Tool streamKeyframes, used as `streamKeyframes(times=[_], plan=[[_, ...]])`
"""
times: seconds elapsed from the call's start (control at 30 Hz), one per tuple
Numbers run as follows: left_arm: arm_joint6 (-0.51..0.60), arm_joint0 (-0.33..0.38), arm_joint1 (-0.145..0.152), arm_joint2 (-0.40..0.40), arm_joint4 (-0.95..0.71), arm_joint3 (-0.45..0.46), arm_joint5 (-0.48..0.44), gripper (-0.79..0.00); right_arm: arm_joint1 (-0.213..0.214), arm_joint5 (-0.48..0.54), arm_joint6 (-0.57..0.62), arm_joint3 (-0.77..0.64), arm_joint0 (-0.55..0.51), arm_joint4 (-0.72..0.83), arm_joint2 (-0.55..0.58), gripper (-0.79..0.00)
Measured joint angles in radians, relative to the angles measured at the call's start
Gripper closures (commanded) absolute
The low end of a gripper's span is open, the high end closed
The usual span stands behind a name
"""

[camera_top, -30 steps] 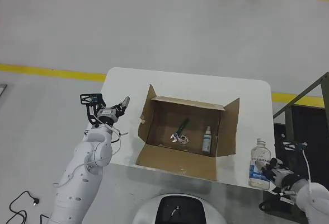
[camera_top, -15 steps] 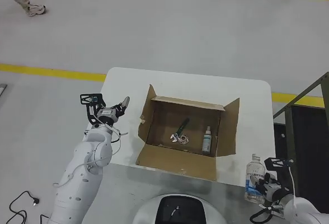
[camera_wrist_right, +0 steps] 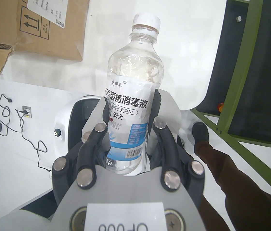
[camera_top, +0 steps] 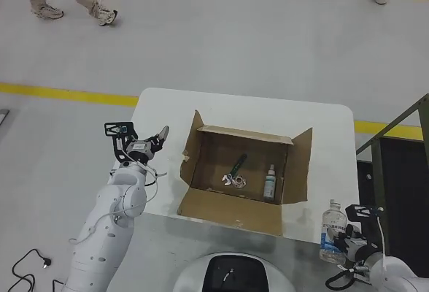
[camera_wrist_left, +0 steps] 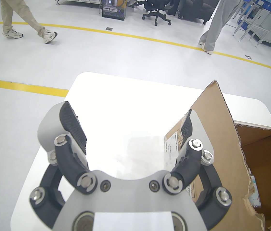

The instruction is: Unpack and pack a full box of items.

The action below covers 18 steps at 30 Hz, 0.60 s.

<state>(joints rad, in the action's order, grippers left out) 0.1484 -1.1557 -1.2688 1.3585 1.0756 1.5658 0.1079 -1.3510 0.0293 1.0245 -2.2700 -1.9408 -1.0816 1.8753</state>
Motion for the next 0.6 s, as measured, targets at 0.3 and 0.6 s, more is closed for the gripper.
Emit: streamKeyframes(times=[0.3, 0.6], plan=[[0.0, 0.0, 0.0, 0.0, 0.0, 0.0, 0.0, -0.785, 0.006, 0.027, -0.098, 0.129, 0.059, -0.034, -0.071, 0.0], [0.0, 0.0, 0.0, 0.0, 0.0, 0.0, 0.0, -0.785, 0.013, 0.046, -0.167, 0.272, 0.143, -0.069, -0.115, 0.0]])
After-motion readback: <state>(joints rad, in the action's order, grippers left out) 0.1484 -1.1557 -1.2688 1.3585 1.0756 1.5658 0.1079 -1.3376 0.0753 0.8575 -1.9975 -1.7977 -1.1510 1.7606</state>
